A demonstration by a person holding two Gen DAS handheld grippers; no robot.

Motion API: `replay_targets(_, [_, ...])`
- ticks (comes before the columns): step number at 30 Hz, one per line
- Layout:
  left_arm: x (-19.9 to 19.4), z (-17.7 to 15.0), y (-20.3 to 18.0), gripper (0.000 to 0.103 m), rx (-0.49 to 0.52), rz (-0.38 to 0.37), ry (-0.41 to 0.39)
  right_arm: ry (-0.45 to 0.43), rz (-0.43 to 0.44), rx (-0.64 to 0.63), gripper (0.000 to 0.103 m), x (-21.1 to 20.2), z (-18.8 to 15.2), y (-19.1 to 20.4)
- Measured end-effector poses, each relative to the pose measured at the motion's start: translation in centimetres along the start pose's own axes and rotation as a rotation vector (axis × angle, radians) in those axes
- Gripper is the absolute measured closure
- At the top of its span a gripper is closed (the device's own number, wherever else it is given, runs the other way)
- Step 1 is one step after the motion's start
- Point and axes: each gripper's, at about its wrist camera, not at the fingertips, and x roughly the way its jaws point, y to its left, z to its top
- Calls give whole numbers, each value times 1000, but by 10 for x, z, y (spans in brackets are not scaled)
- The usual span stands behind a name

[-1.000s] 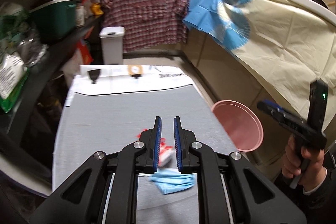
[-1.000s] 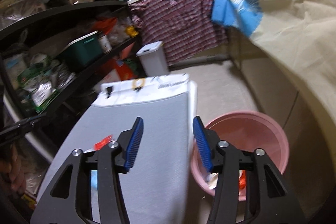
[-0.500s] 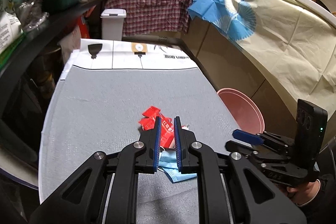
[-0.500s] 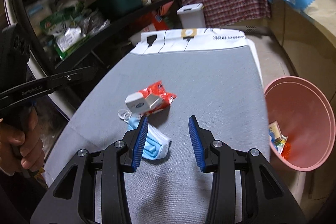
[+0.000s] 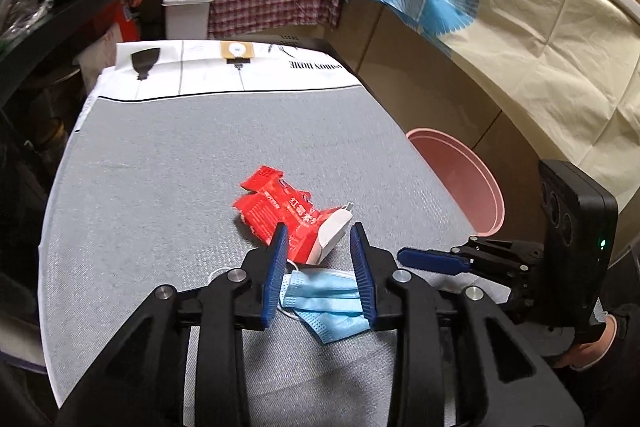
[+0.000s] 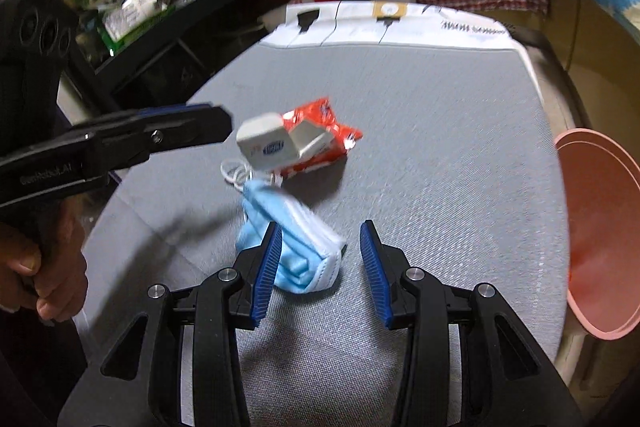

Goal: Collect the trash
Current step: 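Grasp the blue face mask with the right tool while the left tool grasps the red packet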

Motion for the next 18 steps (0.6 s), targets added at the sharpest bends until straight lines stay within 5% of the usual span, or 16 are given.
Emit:
replay_targets(6, [16, 0, -4, 73, 34, -1, 46, 47, -5, -14, 61, 11, -1, 1])
replay_targets(8, [19, 0, -6, 93, 53, 9, 55, 54, -2, -16, 62, 12, -2, 1])
replay_targets(9, [19, 0, -6, 94, 54, 3, 54, 56, 0, -17, 63, 12, -1, 1])
replay_targets(14, [8, 7, -4, 100, 51, 22, 20, 52, -2, -43, 82, 11, -2, 5])
replay_targets(18, [-4, 12, 7, 101, 9, 71, -16, 3, -28, -35, 87, 0, 2, 3])
